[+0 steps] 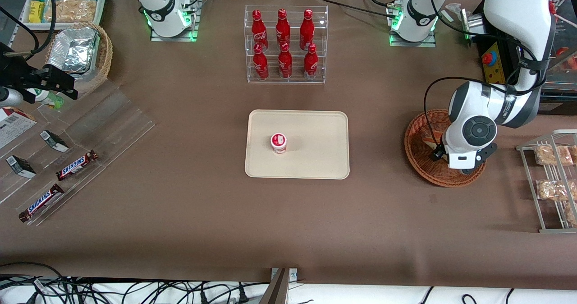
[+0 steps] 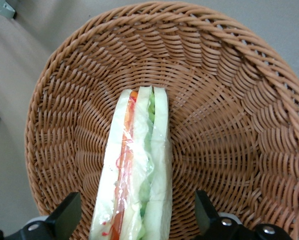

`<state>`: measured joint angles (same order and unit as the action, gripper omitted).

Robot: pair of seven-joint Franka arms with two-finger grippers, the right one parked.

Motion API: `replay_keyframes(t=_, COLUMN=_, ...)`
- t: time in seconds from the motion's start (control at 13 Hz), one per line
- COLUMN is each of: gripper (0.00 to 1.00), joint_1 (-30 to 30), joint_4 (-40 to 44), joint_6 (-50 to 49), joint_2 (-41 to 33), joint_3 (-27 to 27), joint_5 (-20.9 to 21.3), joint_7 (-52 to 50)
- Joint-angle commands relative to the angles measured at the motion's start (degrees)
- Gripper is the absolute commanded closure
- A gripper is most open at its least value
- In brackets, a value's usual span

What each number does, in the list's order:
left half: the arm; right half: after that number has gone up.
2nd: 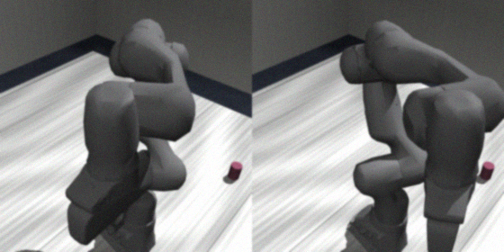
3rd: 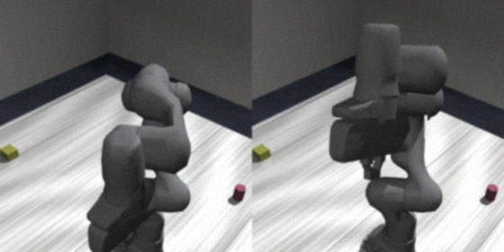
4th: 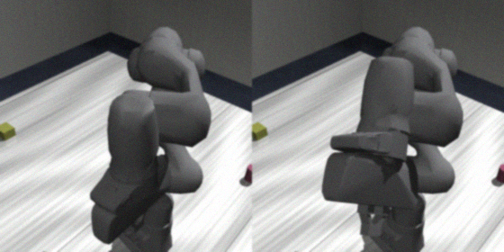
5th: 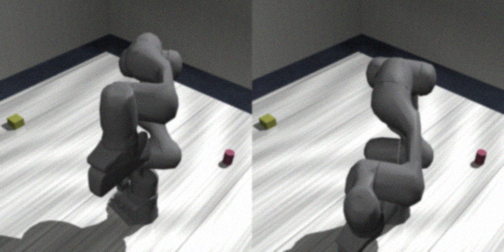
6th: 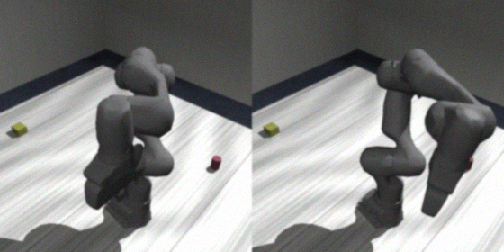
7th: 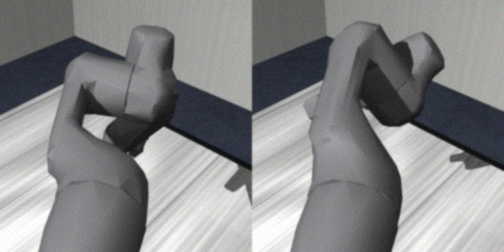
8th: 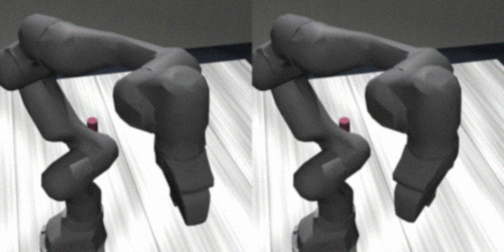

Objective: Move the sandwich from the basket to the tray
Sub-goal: 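Close the left gripper on the sandwich and lift it from the basket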

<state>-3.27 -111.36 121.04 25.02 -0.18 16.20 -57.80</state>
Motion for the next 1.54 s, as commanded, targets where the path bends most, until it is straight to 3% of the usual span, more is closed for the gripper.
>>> replay_keyframes(t=0.0, gripper=0.00, joint_1=-0.2, joint_4=-1.8, joint_6=-1.4, joint_2=-2.1, joint_3=-0.3, joint_5=1.8, joint_7=0.0)
replay_keyframes(t=0.15, gripper=0.06, joint_1=-0.1, joint_4=-1.8, joint_6=-1.6, joint_2=-2.1, joint_3=-0.3, joint_5=1.7, joint_7=-0.1)
replay_keyframes(t=0.38, gripper=0.57, joint_1=-0.1, joint_4=-1.8, joint_6=-2.4, joint_2=-2.0, joint_3=-0.3, joint_5=1.7, joint_7=-0.1)
replay_keyframes(t=0.46, gripper=0.66, joint_1=-0.1, joint_4=-1.7, joint_6=-2.4, joint_2=-1.9, joint_3=-0.3, joint_5=1.7, joint_7=-0.1)
replay_keyframes(t=0.92, gripper=0.74, joint_1=-0.1, joint_4=-0.5, joint_6=-2.8, joint_2=-2.0, joint_3=-0.6, joint_5=1.6, joint_7=0.0)
replay_keyframes(t=1.0, gripper=0.73, joint_1=-0.2, joint_4=0.9, joint_6=-4.0, joint_2=-1.9, joint_3=-0.6, joint_5=1.7, joint_7=0.2)
replay_keyframes(t=1.08, gripper=0.66, joint_1=-0.2, joint_4=2.1, joint_6=-6.2, joint_2=-1.9, joint_3=-0.7, joint_5=1.6, joint_7=2.6)
replay_keyframes(t=1.46, gripper=0.66, joint_1=-0.3, joint_4=9.8, joint_6=-14.1, joint_2=-1.9, joint_3=-4.7, joint_5=0.7, joint_7=5.8)
